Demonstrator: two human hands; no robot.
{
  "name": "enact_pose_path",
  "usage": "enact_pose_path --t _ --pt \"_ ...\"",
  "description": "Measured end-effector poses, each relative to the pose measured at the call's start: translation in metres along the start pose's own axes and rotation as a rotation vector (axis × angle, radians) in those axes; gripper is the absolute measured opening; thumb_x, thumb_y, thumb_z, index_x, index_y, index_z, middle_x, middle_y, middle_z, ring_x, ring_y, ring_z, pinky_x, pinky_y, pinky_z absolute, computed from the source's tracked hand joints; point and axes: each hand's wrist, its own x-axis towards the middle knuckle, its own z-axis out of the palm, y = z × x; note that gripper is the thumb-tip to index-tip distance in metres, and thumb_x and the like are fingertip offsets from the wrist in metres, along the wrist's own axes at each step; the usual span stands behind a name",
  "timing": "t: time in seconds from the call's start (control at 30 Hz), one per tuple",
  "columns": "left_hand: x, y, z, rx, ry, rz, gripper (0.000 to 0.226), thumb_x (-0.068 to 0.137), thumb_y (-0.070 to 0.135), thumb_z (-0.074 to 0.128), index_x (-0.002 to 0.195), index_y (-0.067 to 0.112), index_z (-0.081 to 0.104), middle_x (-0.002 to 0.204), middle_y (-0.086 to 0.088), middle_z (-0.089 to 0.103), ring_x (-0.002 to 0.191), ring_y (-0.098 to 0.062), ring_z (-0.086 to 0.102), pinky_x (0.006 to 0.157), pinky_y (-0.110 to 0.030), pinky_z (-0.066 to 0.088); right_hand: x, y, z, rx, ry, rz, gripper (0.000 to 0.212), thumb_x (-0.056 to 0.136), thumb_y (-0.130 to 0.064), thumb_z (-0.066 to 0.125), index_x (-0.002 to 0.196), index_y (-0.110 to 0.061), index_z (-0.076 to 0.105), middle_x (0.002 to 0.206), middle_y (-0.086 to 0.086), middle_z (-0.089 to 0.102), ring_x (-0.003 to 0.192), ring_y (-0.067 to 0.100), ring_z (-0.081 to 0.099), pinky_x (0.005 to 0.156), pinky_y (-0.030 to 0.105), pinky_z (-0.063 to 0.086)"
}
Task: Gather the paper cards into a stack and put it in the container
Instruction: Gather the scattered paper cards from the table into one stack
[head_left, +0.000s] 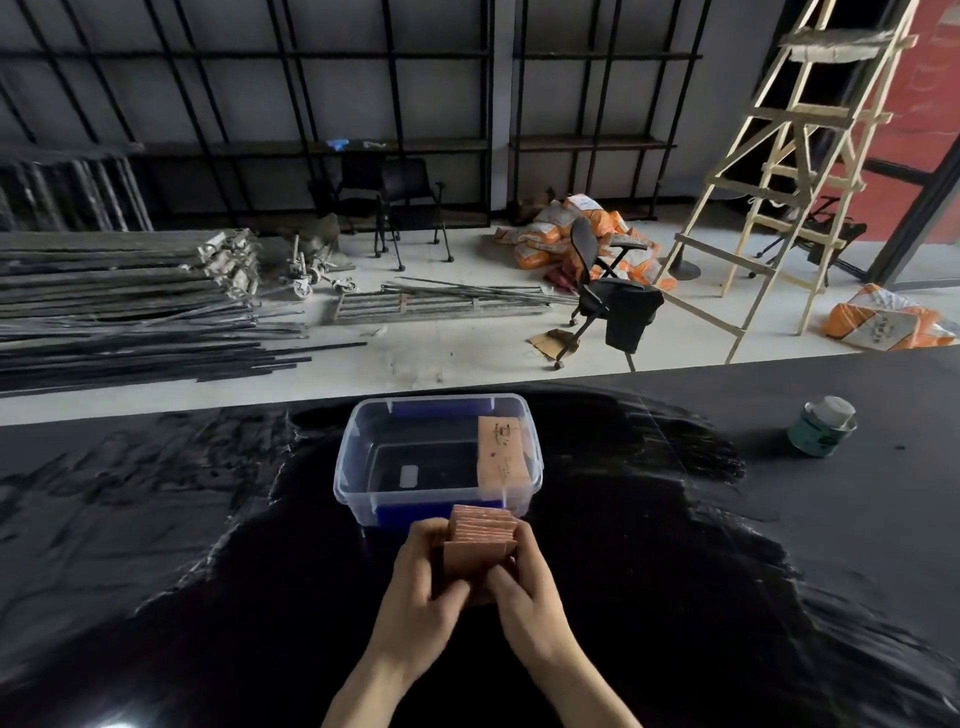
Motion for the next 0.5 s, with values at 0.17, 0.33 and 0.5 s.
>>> enact_pose_path --t 0.17,0.33,0.5 --pt "-0.002 0.014 0.010 -0.661 0.077 -0.166 0.039 0.098 0.041 0.052 0.118 0.011 0.066 0.111 -0.018 0.076 0.097 -0.029 0.077 0.072 -0.044 0.065 0.000 -0.012 -0.002 0.228 0.016 0.072 0.038 0.098 -0.026 0.044 0.124 -0.014 0.070 0.119 0.016 0.076 0.112 0.031 0.071 0.092 0.041 0.060" --pt "0.023 0.003 0.040 -0.582 0.311 -0.358 0.044 0.103 0.042 0.041 0.104 0.014 0.074 0.102 -0.016 0.079 0.099 -0.037 0.075 0.095 -0.064 0.056 0.008 -0.005 0.008 0.379 0.101 0.264 0.077 0.100 -0.066 0.017 0.128 -0.018 0.070 0.123 0.012 0.077 0.119 0.026 0.070 0.106 0.045 0.049" --pt "0.037 -0.010 0.048 -0.672 0.373 -0.354 0.043 0.094 0.038 0.047 0.106 0.003 0.070 0.105 -0.027 0.074 0.104 -0.049 0.070 0.099 -0.068 0.053 0.019 0.002 0.020 0.363 0.235 0.411 0.075 0.100 -0.069 0.023 0.116 -0.020 0.077 0.103 0.007 0.083 0.104 0.025 0.074 0.095 0.040 0.054"
